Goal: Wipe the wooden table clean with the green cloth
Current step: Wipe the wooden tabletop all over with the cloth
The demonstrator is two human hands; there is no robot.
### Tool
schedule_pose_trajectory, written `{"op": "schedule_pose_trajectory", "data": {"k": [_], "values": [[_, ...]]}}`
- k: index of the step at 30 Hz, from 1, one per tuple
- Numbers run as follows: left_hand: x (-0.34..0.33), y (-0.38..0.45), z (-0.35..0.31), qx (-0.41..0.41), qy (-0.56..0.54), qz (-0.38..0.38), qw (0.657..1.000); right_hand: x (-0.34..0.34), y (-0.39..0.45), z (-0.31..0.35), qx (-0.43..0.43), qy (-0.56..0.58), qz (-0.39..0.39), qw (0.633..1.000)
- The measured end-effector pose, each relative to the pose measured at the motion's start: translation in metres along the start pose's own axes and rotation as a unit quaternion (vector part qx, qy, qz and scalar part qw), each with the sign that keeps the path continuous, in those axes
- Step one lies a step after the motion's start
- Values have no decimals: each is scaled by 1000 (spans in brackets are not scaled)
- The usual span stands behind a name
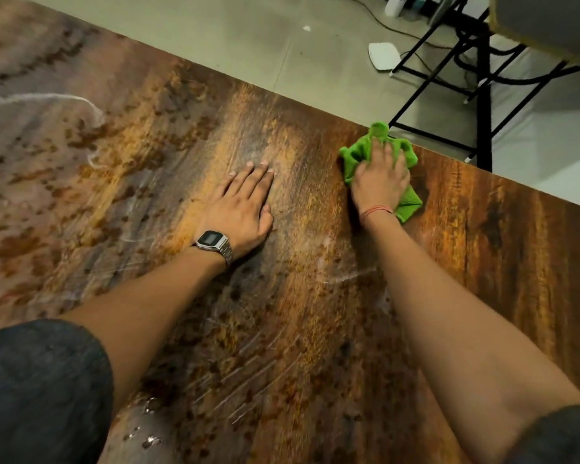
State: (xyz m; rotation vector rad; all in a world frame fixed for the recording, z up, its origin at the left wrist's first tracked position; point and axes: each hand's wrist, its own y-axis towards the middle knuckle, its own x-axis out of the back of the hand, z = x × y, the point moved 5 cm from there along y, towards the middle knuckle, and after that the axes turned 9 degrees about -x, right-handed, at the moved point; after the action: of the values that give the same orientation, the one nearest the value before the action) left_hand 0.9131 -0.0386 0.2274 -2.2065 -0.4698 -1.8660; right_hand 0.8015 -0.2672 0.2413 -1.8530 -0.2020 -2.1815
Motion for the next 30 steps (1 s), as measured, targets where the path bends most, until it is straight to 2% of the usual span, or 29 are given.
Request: {"op": "schedule_pose_trajectory", "data": {"k": [1, 3, 6, 8, 10, 12, 14, 17, 20, 23, 27, 30], "values": [[0, 0, 0, 0, -3, 0, 1000, -6, -11, 14, 15, 0, -2, 1000], [0, 1, 0, 3, -3, -3, 1000, -16, -47, 47, 173, -14, 5, 985], [0, 1, 1, 19, -7, -7, 1000, -18, -74, 55, 406, -48, 59, 911], [1, -1, 2, 32, -1, -5, 999, -11, -55, 36, 453, -64, 86, 885], [1, -2, 3, 36, 4, -2, 999, -4, -22, 5, 397, -82, 63, 912], [0, -2, 3, 36, 6, 3, 999, 8, 13, -40, 268, -72, 28, 960], [0, -2, 3, 35, 7, 7, 999, 19, 34, -82, 149, -53, 9, 987], [0, -1, 4, 37, 7, 11, 999, 23, 37, -104, 54, -28, 14, 998], [1, -2, 4, 32, 15, 16, 999, 15, 15, -91, -5, 3, 30, 1000], [0, -1, 3, 29, 8, 16, 999, 5, -23, -59, -5, -4, 19, 1000], [2, -2, 3, 24, -20, 1, 1000, -12, -80, 5, 102, -44, 25, 993], [9, -2, 4, 9, -85, -19, 996, -22, -118, 49, 162, -64, 29, 984]]}}
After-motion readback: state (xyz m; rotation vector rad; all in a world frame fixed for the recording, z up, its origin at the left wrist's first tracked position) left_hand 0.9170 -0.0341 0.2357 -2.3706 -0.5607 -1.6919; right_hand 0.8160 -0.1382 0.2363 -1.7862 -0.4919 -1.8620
